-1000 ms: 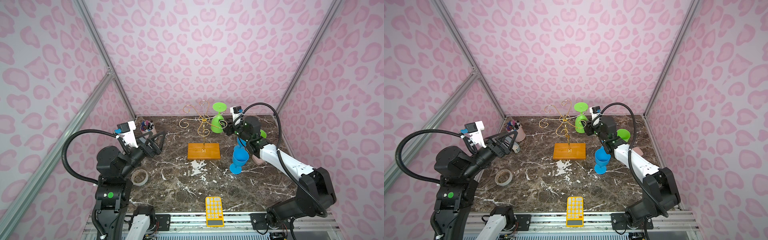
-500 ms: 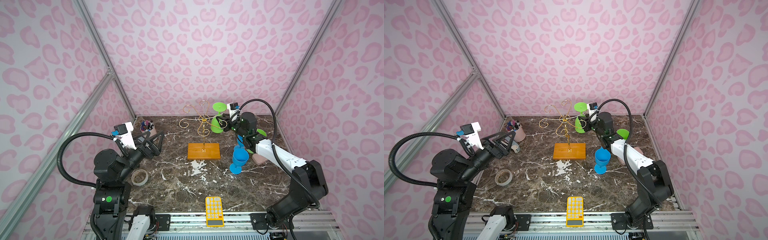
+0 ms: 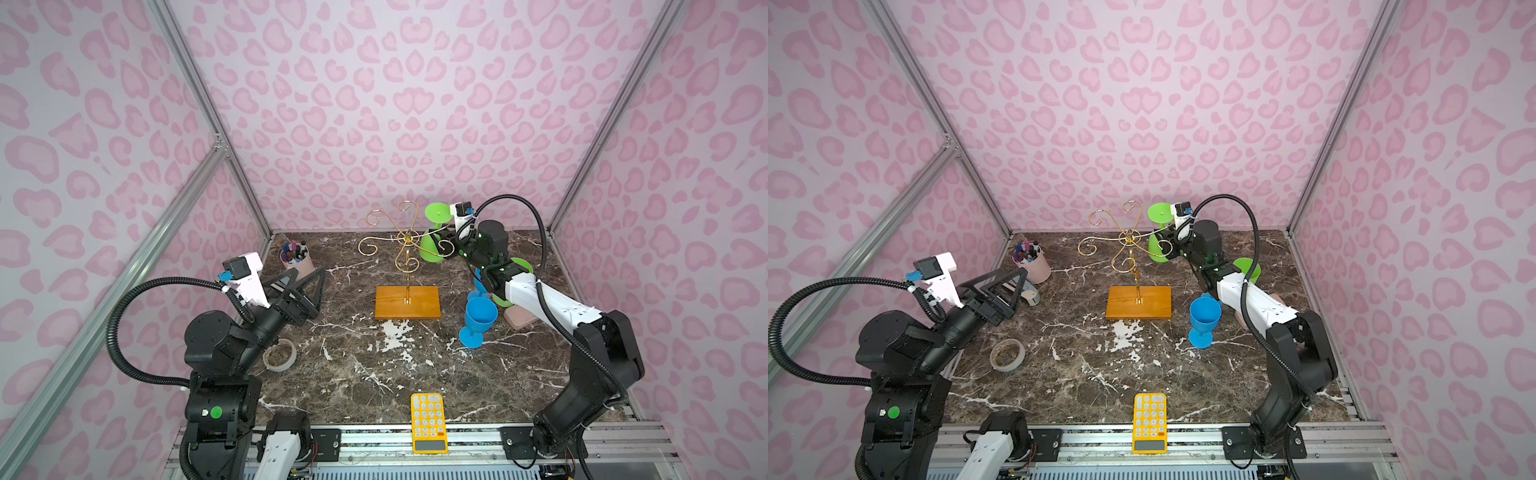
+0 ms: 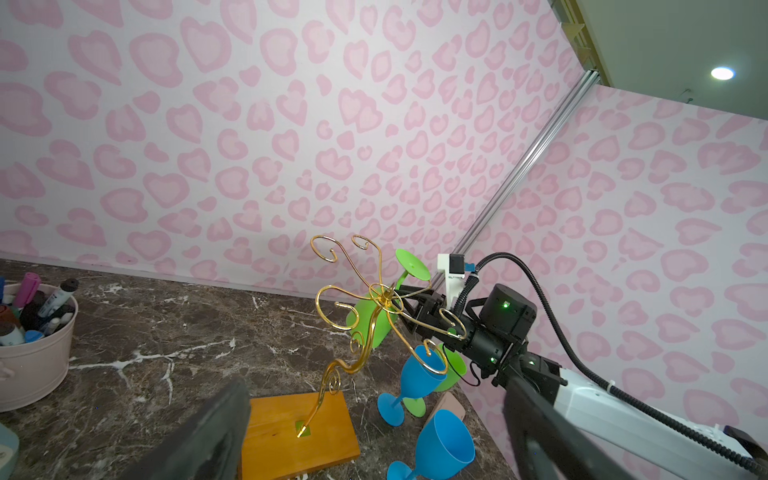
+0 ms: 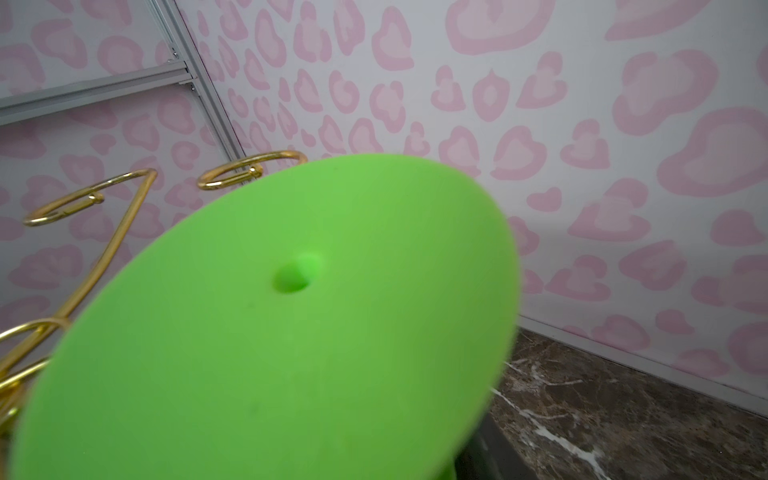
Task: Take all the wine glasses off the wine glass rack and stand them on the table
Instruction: 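Close the right gripper around the green glass stem below its foot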
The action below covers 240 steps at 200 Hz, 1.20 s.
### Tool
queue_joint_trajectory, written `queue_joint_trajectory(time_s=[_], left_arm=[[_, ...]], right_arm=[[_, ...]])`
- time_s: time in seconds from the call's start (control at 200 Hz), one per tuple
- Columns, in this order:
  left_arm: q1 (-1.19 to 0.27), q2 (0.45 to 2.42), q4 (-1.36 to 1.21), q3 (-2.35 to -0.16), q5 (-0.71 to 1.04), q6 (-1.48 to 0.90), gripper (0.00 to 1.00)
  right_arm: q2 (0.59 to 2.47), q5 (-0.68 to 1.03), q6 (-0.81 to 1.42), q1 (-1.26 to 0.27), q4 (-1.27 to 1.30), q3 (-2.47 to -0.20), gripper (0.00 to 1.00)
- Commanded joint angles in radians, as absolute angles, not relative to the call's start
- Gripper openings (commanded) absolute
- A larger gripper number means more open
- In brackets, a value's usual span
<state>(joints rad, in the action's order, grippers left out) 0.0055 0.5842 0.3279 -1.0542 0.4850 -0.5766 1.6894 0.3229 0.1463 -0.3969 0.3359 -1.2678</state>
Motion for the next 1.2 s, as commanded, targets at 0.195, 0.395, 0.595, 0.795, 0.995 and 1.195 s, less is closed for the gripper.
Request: queue_joint_trajectory(time_s=[0.195, 0.395, 0.595, 0.795, 0.995, 1.195], left_arm=[[0.006, 0.584, 0.299, -1.055, 0.472, -0.587, 0.96], [0.007, 0.583, 0.299, -1.049, 0.469, -0.591, 0.97], [0.007, 0.58, 0.299, -1.049, 0.472, -0.597, 0.97], [0.007, 0.573, 0.299, -1.048, 0.472, -0.601, 0.97], [0.007, 0.565, 0.308, -1.048, 0.469, -0.6, 0.97], [0.007, 0.557, 0.31, -1.049, 0.469, -0.601, 0.97]], right_arm=[[1.7, 0.365, 0.148, -0.388, 0.455, -1.237, 0.51], [1.692, 0.368, 0.156, -0.387, 0.532, -1.201, 0.51], [1.674, 0.368, 0.169, -0.385, 0.601, -1.161, 0.51], [1.681, 0.362, 0.19, -0.384, 0.646, -1.154, 0.51], [1.71, 0.361, 0.212, -0.384, 0.662, -1.172, 0.51], [1.717, 0.353, 0.215, -0.385, 0.687, -1.171, 0.47]])
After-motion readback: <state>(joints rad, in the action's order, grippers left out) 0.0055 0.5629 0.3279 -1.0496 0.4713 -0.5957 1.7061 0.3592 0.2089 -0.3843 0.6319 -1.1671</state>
